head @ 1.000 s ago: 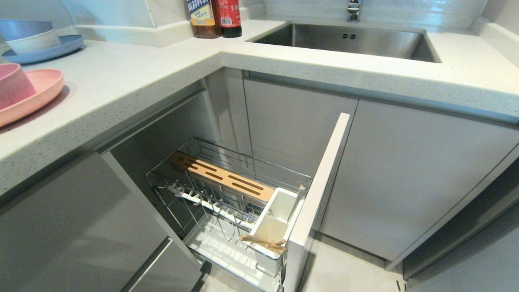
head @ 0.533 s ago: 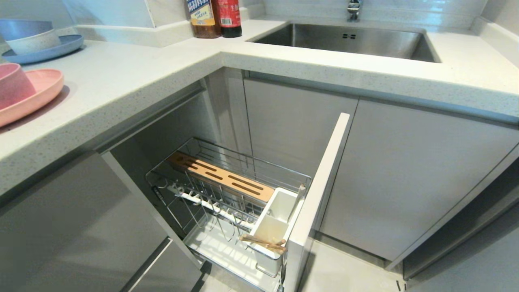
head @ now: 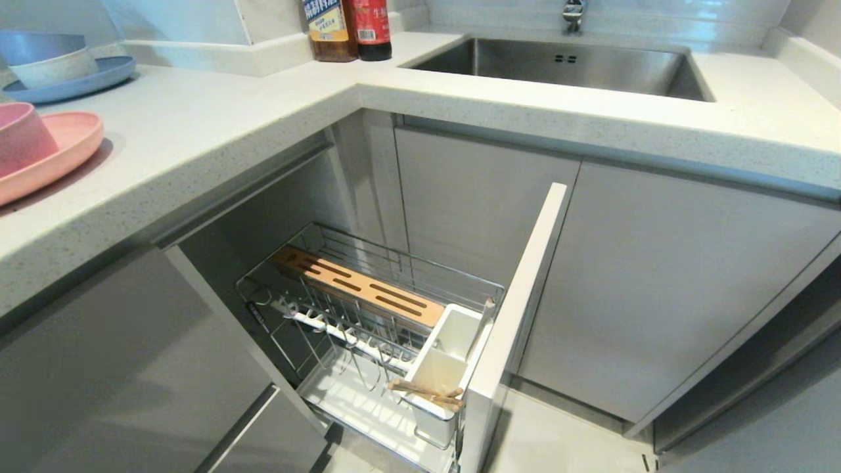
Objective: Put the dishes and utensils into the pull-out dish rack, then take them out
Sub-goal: Take the fork out of the cupboard
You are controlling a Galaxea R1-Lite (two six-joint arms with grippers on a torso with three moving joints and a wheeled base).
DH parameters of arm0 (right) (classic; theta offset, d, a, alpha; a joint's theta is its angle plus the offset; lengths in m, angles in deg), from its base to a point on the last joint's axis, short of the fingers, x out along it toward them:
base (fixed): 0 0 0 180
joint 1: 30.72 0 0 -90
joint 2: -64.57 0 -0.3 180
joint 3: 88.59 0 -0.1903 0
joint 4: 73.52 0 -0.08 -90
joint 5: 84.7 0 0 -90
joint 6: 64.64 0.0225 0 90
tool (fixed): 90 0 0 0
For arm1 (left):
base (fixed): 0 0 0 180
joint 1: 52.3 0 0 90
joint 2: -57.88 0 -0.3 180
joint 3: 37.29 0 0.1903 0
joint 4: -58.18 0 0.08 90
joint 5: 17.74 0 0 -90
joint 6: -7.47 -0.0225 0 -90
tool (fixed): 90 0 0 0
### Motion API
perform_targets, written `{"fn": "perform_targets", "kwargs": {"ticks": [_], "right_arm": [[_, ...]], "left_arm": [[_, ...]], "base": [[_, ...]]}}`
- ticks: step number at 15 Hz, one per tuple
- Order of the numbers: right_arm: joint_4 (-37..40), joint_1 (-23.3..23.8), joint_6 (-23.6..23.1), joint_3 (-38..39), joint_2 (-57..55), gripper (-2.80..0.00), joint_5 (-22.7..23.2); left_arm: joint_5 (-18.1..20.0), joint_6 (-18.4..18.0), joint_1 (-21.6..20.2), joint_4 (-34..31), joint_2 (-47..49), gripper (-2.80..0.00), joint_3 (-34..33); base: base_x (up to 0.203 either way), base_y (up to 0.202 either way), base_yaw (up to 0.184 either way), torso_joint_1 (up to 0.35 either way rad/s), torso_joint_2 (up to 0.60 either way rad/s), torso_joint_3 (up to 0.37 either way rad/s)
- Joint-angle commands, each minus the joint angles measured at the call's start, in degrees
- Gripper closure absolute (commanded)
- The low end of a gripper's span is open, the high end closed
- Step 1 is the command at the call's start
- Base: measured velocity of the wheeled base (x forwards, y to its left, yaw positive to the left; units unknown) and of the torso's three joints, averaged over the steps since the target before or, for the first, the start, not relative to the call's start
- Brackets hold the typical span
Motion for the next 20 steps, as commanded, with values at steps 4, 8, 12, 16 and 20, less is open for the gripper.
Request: {"fn": "perform_targets", "kwargs": {"ticks": [4, 8, 12, 16, 20], "right_arm": [[0.0, -0.05, 0.0, 0.09, 0.0, 0.0, 0.01], [0.0, -0.03, 0.0, 0.09, 0.0, 0.0, 0.01], [0.0, -0.05, 0.0, 0.09, 0.0, 0.0, 0.01], [0.0, -0.03, 0.0, 0.09, 0.0, 0.0, 0.01], [0.0, -0.04, 0.0, 0.09, 0.0, 0.0, 0.01]], "left_arm": [[-1.07, 0.02, -0.79, 0.14, -1.0, -2.8, 2.32], [-6.81, -0.57, -1.65, 0.67, -3.06, -2.8, 10.02], [-8.27, -1.63, 1.38, 0.12, -3.29, 0.0, 20.57], [-15.95, -1.71, 15.33, -6.07, -0.47, 0.0, 36.86], [-27.82, -0.91, 44.45, -18.22, 3.18, 0.0, 46.89]], "base": [[0.0, 0.0, 0.0, 0.0, 0.0, 0.0], [0.0, 0.0, 0.0, 0.0, 0.0, 0.0], [0.0, 0.0, 0.0, 0.0, 0.0, 0.0], [0.0, 0.0, 0.0, 0.0, 0.0, 0.0], [0.0, 0.0, 0.0, 0.0, 0.0, 0.0]]}}
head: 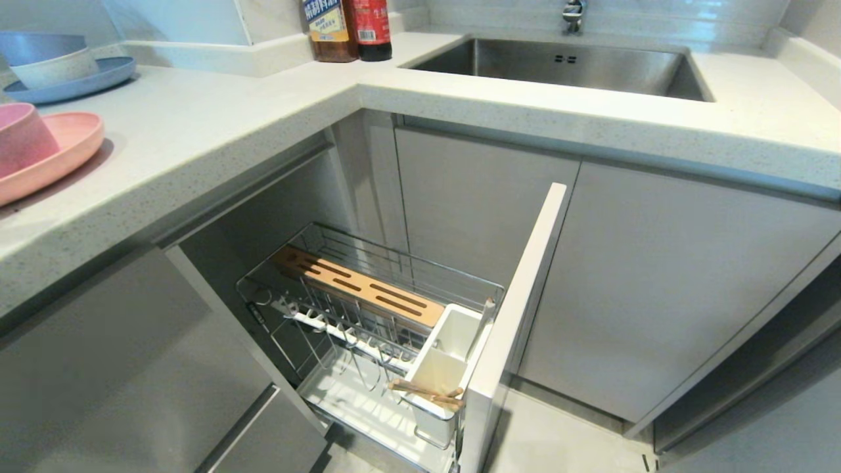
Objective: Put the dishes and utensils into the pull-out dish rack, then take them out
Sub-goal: Take the fork out of the cupboard, then take the chopsticks out of the cupboard
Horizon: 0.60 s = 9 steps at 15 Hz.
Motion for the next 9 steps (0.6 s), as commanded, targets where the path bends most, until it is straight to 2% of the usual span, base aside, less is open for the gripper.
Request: {"fn": "perform_targets", "kwargs": {"ticks": [1, 3, 5, 7, 9], "right_arm": [[0.0, -0.04, 0.0, 0.09, 0.0, 0.0, 0.01], [0.0, -0.04, 0.0, 0.09, 0.0, 0.0, 0.01], [0.0, -0.05, 0.0, 0.09, 0.0, 0.0, 0.01], [0.0, -0.05, 0.0, 0.09, 0.0, 0.0, 0.01], [0.0, -0.05, 0.0, 0.09, 0.0, 0.0, 0.01]], "left_arm": [[-3.88, 1.74, 13.63, -4.22, 3.57, 0.0, 3.32], [-6.67, 3.51, 24.18, -8.36, 7.18, 0.0, 4.69], [-8.0, 4.13, 31.66, -11.53, 10.02, 0.0, 4.7], [-9.02, 3.27, 39.12, -13.81, 12.15, 0.0, 3.29], [-10.98, 1.48, 43.01, -14.8, 15.09, 0.0, 1.28]], "base": [[0.0, 0.0, 0.0, 0.0, 0.0, 0.0], [0.0, 0.0, 0.0, 0.0, 0.0, 0.0], [0.0, 0.0, 0.0, 0.0, 0.0, 0.0], [0.0, 0.0, 0.0, 0.0, 0.0, 0.0], [0.0, 0.0, 0.0, 0.0, 0.0, 0.0]]}}
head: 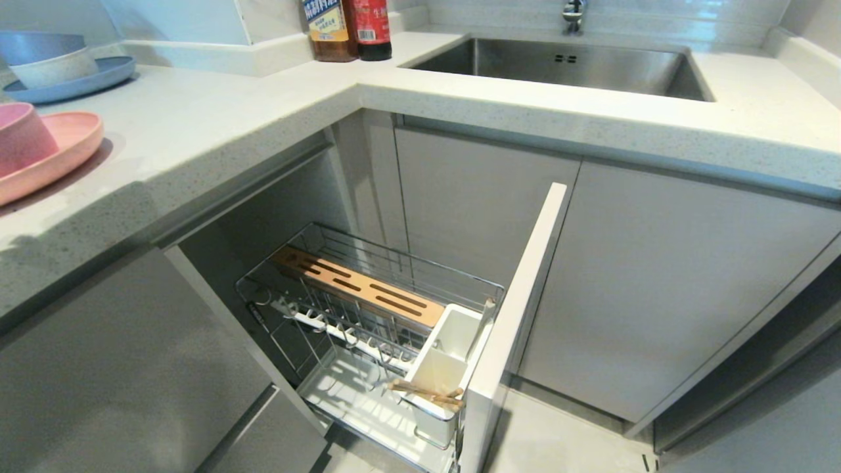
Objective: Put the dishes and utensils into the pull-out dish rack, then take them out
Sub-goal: Take the chopsticks out of the cupboard
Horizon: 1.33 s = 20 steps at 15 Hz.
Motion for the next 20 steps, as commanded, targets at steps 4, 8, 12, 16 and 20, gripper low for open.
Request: {"fn": "perform_targets", "kwargs": {"ticks": [4, 8, 12, 16, 20], "right_arm": [[0.0, 0.02, 0.0, 0.09, 0.0, 0.0, 0.01], [0.0, -0.05, 0.0, 0.09, 0.0, 0.0, 0.01], [0.0, -0.05, 0.0, 0.09, 0.0, 0.0, 0.01], [0.0, -0.03, 0.0, 0.09, 0.0, 0.0, 0.01], [0.0, -0.03, 0.0, 0.09, 0.0, 0.0, 0.01]], "left_arm": [[-1.47, -5.78, 4.19, -0.25, 6.21, 0.0, -4.51], [-1.55, -8.93, 5.42, -1.41, 6.84, 0.0, -6.48], [-1.38, -10.51, 5.42, -3.95, 7.89, 0.0, -6.57], [-1.29, -12.82, 5.54, -6.47, 8.62, 0.0, -7.01], [-1.12, -14.59, 6.44, -10.33, 9.66, 0.0, -7.12]], "base": [[0.0, 0.0, 0.0, 0.0, 0.0, 0.0], [0.0, 0.0, 0.0, 0.0, 0.0, 0.0], [0.0, 0.0, 0.0, 0.0, 0.0, 0.0], [0.0, 0.0, 0.0, 0.0, 0.0, 0.0], [0.0, 0.0, 0.0, 0.0, 0.0, 0.0]]}}
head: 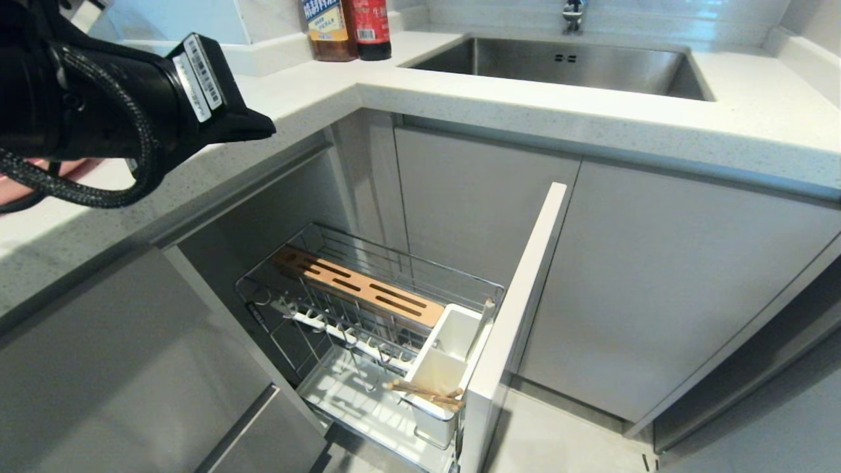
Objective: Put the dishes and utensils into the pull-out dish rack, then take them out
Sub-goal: Take the chopsticks out of the cupboard
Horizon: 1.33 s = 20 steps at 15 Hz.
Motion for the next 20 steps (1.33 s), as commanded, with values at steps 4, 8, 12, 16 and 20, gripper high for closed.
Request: {"fn": "perform_targets", "kwargs": {"ticks": [4, 8, 12, 16, 20], "right_arm": [[0.0, -0.05, 0.0, 0.09, 0.0, 0.0, 0.01], [0.0, 0.03, 0.0, 0.09, 0.0, 0.0, 0.01], [0.0, -0.05, 0.0, 0.09, 0.0, 0.0, 0.01], [0.0, -0.05, 0.0, 0.09, 0.0, 0.0, 0.01], [0.0, -0.05, 0.0, 0.09, 0.0, 0.0, 0.01]], "left_arm": [[-0.12, -2.9, 1.67, -6.47, 2.29, 0.0, -0.26], [-0.12, -3.77, 3.15, -11.02, 4.15, 0.0, -0.09], [-0.22, -3.77, 6.08, -15.22, 5.69, 0.0, -0.08], [-0.62, -3.85, 8.56, -20.75, 8.14, 0.0, 0.0], [-0.65, -4.99, 9.74, -27.86, 11.94, 0.0, 0.27]], "base": [[0.0, 0.0, 0.0, 0.0, 0.0, 0.0], [0.0, 0.0, 0.0, 0.0, 0.0, 0.0], [0.0, 0.0, 0.0, 0.0, 0.0, 0.0], [0.0, 0.0, 0.0, 0.0, 0.0, 0.0], [0.0, 0.0, 0.0, 0.0, 0.0, 0.0]]}}
